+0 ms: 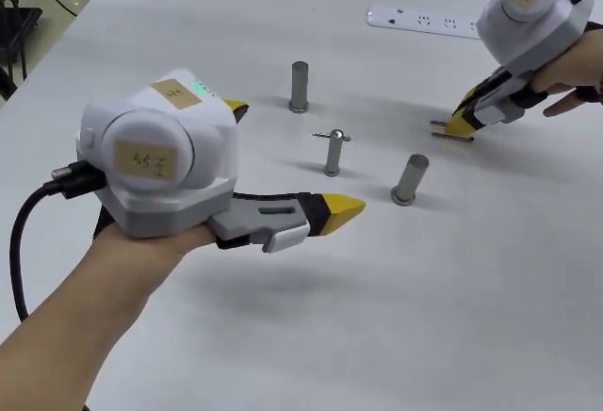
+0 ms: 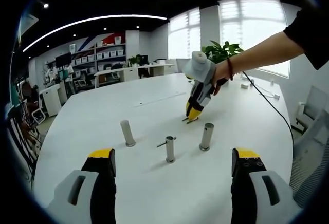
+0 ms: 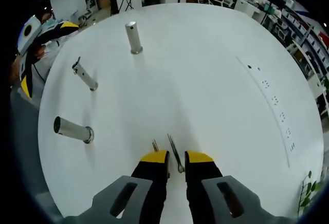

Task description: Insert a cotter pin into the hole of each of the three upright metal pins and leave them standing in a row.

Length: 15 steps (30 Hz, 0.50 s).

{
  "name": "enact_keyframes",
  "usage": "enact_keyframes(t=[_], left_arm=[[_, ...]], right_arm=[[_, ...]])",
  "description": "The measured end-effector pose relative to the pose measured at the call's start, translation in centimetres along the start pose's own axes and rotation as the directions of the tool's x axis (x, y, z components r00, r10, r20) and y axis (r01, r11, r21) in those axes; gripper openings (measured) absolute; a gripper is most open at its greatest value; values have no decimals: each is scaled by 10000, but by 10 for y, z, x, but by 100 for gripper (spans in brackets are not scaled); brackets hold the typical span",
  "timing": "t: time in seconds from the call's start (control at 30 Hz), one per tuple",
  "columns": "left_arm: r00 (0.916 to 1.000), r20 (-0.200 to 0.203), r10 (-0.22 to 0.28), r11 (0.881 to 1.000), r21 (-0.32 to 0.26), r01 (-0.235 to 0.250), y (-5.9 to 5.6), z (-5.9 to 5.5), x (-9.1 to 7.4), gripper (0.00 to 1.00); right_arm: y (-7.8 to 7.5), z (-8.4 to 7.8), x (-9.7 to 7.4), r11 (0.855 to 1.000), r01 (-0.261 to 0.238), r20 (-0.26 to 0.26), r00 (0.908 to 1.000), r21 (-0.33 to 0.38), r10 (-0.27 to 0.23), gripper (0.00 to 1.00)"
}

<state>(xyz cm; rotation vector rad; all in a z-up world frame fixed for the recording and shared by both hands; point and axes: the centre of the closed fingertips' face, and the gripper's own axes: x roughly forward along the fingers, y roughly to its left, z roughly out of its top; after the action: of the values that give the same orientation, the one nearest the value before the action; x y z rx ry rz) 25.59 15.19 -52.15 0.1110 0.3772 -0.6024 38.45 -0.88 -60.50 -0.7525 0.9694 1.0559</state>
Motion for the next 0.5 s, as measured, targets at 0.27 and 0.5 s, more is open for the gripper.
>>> enact_keyframes(t=[0.27,0.5], left_arm=[[9998,-173,-78,9999,63,80,-2,-3,0,91],[9996,-284,-90,9999,99,93,-3,-5,-1,90]], right_arm=[[2,-1,1,9991,-217,-280,9994,-373,207,3],[-4,-2,1,9982,-149,-406,9991,-584,125,0]])
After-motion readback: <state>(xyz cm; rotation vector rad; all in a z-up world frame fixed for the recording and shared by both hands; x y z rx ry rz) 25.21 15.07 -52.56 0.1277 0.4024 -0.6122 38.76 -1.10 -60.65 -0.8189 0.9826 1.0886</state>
